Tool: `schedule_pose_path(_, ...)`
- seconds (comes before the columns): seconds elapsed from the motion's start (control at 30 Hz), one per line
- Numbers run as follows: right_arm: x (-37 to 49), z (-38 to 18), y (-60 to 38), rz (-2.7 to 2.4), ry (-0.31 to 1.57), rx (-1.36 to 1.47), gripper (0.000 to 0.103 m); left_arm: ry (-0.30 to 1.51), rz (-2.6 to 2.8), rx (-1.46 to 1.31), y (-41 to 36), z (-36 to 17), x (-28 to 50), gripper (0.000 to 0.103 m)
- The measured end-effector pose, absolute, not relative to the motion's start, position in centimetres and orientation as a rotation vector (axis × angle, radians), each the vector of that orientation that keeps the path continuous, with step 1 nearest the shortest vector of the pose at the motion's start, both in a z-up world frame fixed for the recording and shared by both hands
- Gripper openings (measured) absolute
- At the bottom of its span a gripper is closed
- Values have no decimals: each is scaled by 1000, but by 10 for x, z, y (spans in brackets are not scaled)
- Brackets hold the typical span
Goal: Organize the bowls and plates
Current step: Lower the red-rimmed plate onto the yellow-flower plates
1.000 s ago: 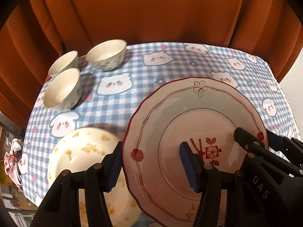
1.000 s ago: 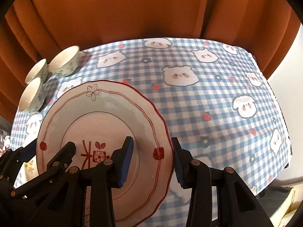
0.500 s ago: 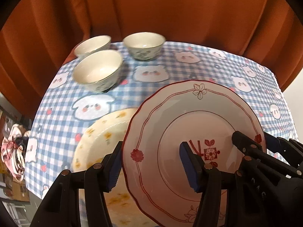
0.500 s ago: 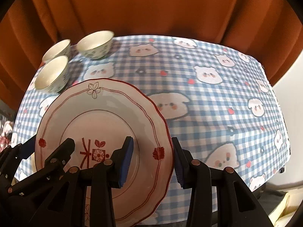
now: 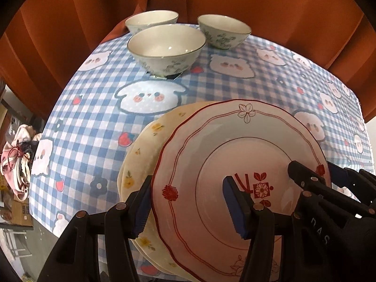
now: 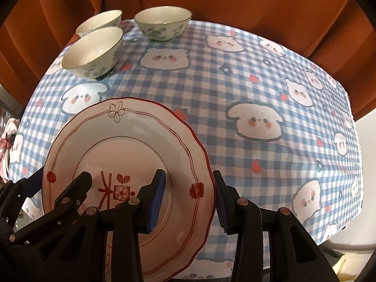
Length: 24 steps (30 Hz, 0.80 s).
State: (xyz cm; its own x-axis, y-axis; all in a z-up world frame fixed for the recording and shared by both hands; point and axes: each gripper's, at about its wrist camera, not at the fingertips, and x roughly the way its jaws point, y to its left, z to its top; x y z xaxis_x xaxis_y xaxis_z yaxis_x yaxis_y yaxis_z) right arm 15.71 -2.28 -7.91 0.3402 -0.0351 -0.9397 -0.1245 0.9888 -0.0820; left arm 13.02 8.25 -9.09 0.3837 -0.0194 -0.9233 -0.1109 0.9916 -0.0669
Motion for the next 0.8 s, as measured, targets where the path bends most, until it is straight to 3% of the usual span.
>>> schedule_pose_path(0.57, 165, -91, -27, 97, 1270, -92, 44, 1205, 65, -138, 88, -103, 134, 58)
schedule_pose_path(0.67, 161, -83, -33, 97, 1234, -81, 32, 1206, 69, -131, 86, -103, 132, 59)
schedule_pose_path(0.8, 160, -83, -33, 108, 1226, -92, 31, 1206, 77, -134, 86, -102, 132, 59)
